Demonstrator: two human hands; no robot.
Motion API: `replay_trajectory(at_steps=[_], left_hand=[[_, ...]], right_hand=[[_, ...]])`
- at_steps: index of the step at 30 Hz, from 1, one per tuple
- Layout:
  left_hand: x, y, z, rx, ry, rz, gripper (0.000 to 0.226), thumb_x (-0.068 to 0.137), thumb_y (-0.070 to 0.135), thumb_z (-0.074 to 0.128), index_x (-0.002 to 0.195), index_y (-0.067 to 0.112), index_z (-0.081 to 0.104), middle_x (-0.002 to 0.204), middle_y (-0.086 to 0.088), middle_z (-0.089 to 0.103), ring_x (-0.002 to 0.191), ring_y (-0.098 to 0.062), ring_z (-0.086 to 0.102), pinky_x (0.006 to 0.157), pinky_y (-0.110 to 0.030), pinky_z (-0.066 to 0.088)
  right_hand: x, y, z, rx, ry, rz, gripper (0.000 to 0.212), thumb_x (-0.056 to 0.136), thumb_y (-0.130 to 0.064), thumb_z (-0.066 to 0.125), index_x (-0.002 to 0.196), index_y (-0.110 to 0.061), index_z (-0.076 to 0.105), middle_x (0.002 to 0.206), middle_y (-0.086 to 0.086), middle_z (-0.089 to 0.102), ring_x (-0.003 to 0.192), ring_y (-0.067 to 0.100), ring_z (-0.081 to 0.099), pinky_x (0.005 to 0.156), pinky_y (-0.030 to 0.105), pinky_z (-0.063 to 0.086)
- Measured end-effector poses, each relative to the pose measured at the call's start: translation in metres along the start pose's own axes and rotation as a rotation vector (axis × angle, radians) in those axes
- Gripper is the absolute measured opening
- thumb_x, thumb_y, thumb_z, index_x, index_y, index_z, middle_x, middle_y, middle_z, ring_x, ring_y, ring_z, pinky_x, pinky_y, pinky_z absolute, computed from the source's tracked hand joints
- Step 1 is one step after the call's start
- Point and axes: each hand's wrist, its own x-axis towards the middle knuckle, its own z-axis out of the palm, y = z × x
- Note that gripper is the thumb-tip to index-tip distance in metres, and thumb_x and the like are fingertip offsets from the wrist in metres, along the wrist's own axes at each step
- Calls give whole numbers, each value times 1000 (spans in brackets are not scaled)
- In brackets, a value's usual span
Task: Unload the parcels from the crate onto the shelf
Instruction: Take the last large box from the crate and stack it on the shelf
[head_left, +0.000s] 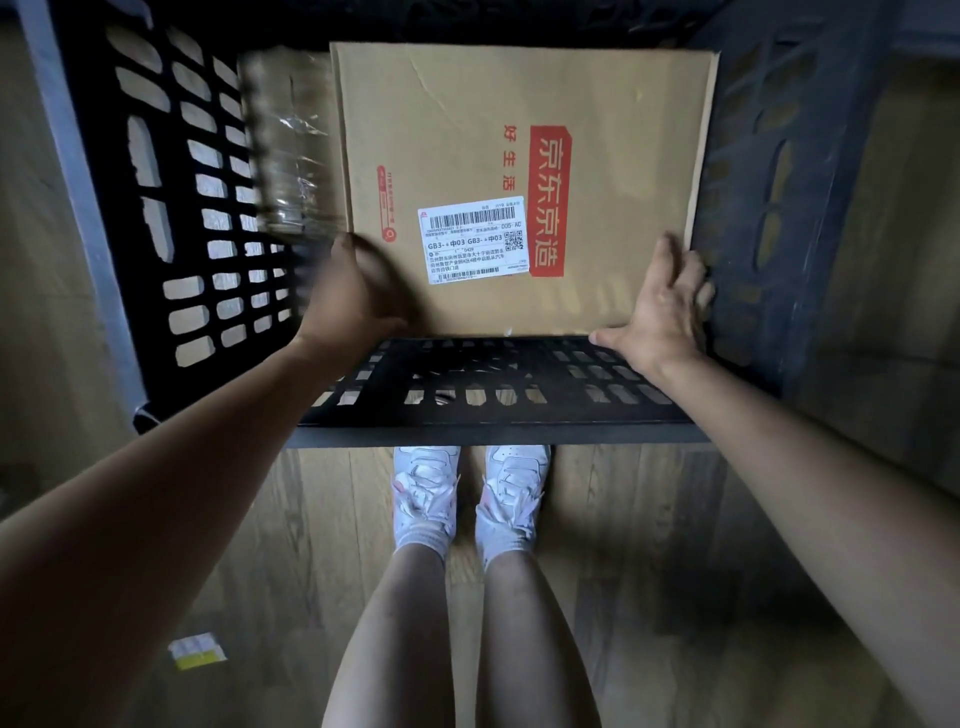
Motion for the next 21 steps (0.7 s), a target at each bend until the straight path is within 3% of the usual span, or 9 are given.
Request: replay_trajectory(at_steps=[4,10,15,21], left_hand=[[0,-8,3,23,4,-4,110,75,10,76,149,8,-6,148,-26,25,136,-38,28,112,-36,23],[0,-17,-2,8,1,28,104,77,9,70,149,11,-5,148,-26,27,136,-38,28,109,-34,23],[10,-14,-1,-46,10,-19,106,77,8,72,149,8,-5,150,-25,26,138,-36,28,111,-31,22],[14,-14,2,-96,2,-54,107,75,6,72,149,11,-4,142,-26,38,129,-37,40,103,-30,32]], right_hand=[[1,-4,6,60,18,5,120,58,-20,87,147,-21,5,151,17,5,134,36,11,103,49,31],[-1,-2,7,100,48,12,116,63,-15,84,148,-14,3,151,18,9,136,36,13,108,46,26],[3,-1,3,52,26,89,115,66,-21,82,147,-10,2,146,19,20,133,33,22,103,49,32],[9,-5,9,211,24,126,120,64,-13,83,148,-13,-3,153,17,9,137,33,25,109,40,27]])
